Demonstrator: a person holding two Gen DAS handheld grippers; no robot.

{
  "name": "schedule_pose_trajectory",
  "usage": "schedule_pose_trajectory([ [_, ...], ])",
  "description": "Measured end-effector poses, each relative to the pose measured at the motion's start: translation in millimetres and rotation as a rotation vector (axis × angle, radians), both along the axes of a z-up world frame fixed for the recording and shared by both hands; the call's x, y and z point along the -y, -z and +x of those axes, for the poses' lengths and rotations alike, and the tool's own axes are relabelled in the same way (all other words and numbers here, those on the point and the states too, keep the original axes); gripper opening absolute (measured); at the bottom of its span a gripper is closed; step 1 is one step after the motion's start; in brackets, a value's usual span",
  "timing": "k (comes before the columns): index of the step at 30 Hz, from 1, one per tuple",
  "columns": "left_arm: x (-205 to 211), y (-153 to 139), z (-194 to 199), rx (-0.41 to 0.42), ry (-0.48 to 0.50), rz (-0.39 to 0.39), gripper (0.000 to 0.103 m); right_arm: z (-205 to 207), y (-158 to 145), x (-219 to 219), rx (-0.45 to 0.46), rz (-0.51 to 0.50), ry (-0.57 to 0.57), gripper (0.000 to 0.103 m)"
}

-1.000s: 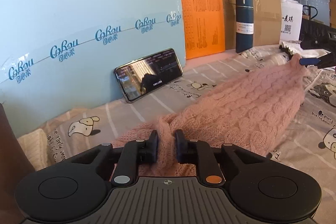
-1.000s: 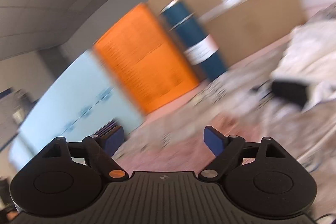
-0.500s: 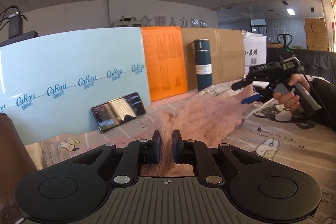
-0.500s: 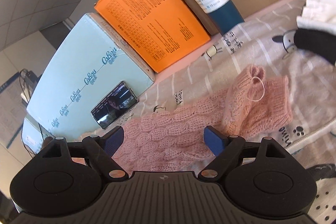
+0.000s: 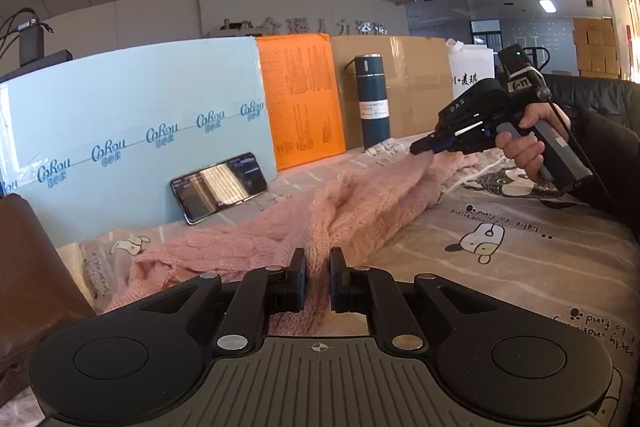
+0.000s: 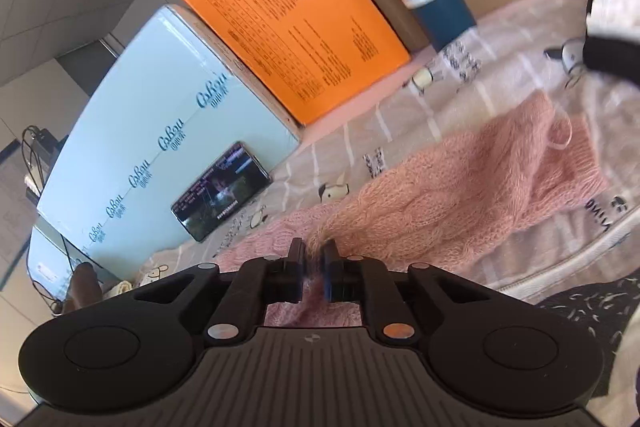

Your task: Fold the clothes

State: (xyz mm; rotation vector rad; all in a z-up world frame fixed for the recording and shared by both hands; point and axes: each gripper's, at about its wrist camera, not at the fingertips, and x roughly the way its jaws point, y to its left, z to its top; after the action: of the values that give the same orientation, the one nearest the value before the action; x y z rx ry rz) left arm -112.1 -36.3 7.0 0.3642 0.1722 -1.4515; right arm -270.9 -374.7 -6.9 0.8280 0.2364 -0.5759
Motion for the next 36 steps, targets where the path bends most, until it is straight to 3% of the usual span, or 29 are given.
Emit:
schedule_pose_trajectory([
  [5, -14, -19, 11, -0.024, 0.036, -0.058, 0.010, -38, -27, -58, -0.024, -0.221, 0.033, 0.007],
  [7, -21, -23, 12, -0.020, 0.086, -0.062, 0.010, -56, -29, -80, -0.041, -0.243, 0.054, 0.007],
  [10, -32, -23, 12, -0.038, 0.145, -0.032, 0.010, -83, -20, -109, -0.095, -0.253, 0.099, 0.007],
  [16, -36, 5, 7, -0.081, 0.149, 0.143, 0.012, -108, 18, -131, -0.183, -0.129, 0.086, 0.007],
  [19, -41, 10, 11, -0.116, 0.091, 0.122, 0.014, -115, 26, -132, -0.212, -0.129, 0.079, 0.010],
  [21, -42, 8, 14, -0.124, 0.042, 0.089, 0.017, -125, 22, -124, -0.185, -0.123, 0.127, 0.029],
  [22, -42, 7, 15, -0.126, 0.016, 0.073, 0.022, -131, 20, -118, -0.169, -0.113, 0.164, 0.044],
  [24, -39, 6, 19, -0.136, -0.042, 0.048, 0.035, -142, 18, -103, -0.158, -0.106, 0.249, 0.047],
  [26, -34, 5, 24, -0.166, -0.098, 0.034, 0.052, -150, 17, -86, -0.156, -0.097, 0.325, 0.064],
  [27, -31, 5, 27, -0.184, -0.118, 0.029, 0.054, -154, 17, -77, -0.150, -0.087, 0.353, 0.067],
  [31, -17, 6, 33, -0.225, -0.161, 0.028, 0.055, -159, 31, -37, -0.083, 0.062, 0.387, 0.060],
  [33, -11, 7, 34, -0.234, -0.166, 0.036, 0.055, -155, 37, -22, -0.090, 0.104, 0.388, 0.039],
  [34, -11, 9, 33, -0.233, -0.166, 0.040, 0.055, -151, 38, -18, -0.109, 0.101, 0.392, 0.023],
  [36, -7, 9, 33, -0.230, -0.165, 0.048, 0.055, -148, 36, -13, -0.087, 0.064, 0.380, 0.012],
])
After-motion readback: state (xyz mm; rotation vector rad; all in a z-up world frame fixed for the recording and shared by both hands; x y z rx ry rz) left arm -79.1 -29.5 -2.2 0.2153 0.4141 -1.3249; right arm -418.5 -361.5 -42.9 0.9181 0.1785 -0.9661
